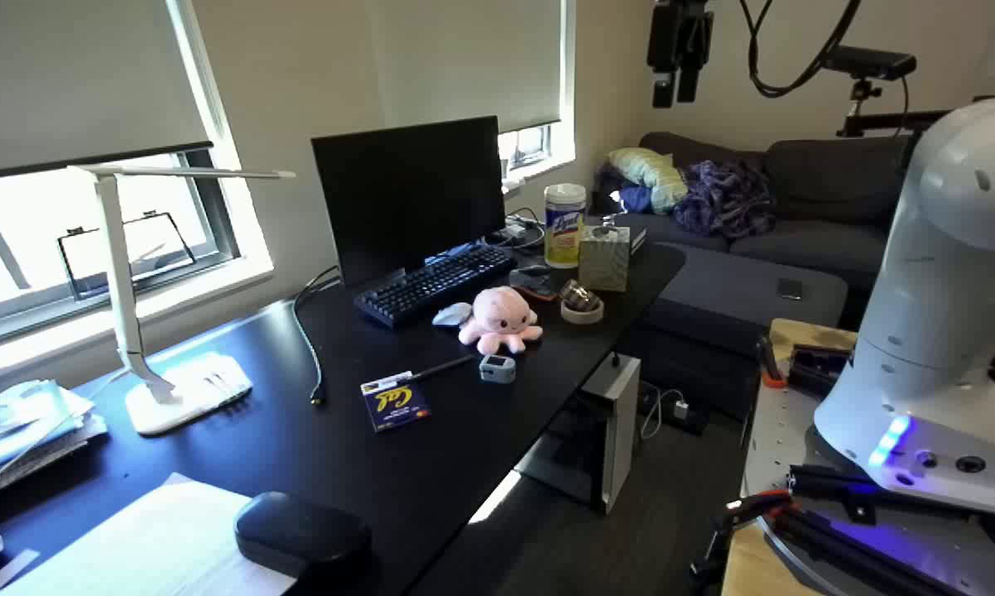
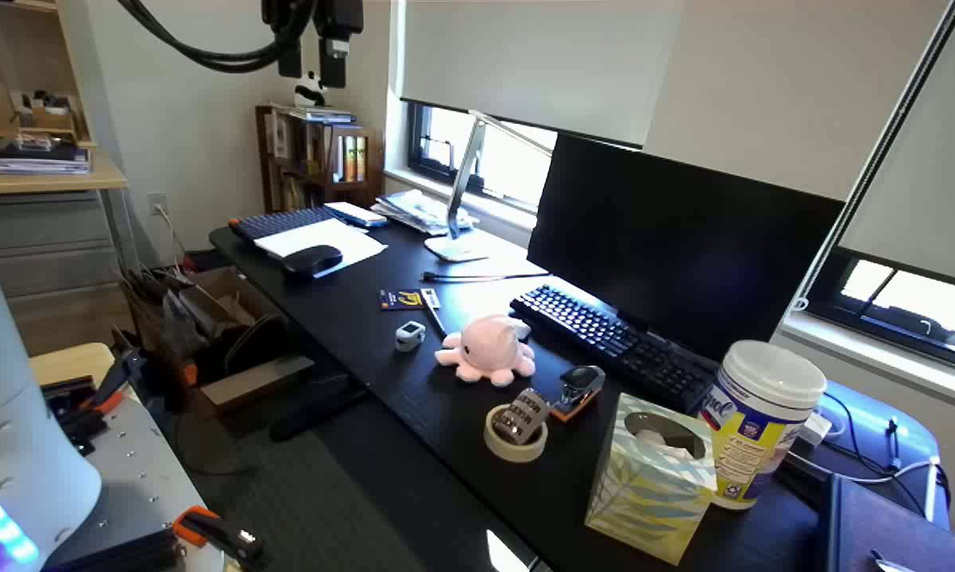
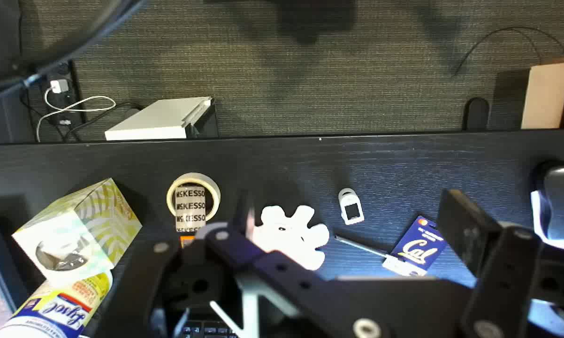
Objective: Pick the eyeglasses case and put it near the keyboard
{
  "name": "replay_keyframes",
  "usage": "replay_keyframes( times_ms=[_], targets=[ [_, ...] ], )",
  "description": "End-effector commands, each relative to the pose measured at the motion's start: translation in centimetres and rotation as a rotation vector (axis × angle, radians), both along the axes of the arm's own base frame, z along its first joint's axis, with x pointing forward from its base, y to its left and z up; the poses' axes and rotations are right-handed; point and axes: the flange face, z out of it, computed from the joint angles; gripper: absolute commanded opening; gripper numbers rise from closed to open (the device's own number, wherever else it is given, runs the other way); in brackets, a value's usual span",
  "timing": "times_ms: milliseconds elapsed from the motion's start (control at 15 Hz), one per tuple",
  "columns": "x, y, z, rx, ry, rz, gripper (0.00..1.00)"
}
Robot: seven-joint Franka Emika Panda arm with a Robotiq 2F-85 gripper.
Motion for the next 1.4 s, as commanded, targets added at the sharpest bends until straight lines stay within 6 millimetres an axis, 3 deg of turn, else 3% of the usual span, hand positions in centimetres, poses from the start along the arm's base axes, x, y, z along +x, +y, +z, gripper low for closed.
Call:
replay_keyframes(
  times_ms=[0,200,400,533,867,1333],
  targets=[
    [0.0,0.0,0.1,0.0,0.001,0.0,1.0],
    [0.0,0.0,0.1,0.0,0.001,0.0,1.0],
    [3.1,1.2,0.8,0.0,-0.038,0.04,1.0],
    [6.4,3.5,0.9,0.03,-0.085,0.101,1.0],
    [13.9,13.3,-2.1,0.141,-0.103,0.351,1.0],
    [22.7,26.1,-9.5,0.14,0.068,0.568,1.0]
  ],
)
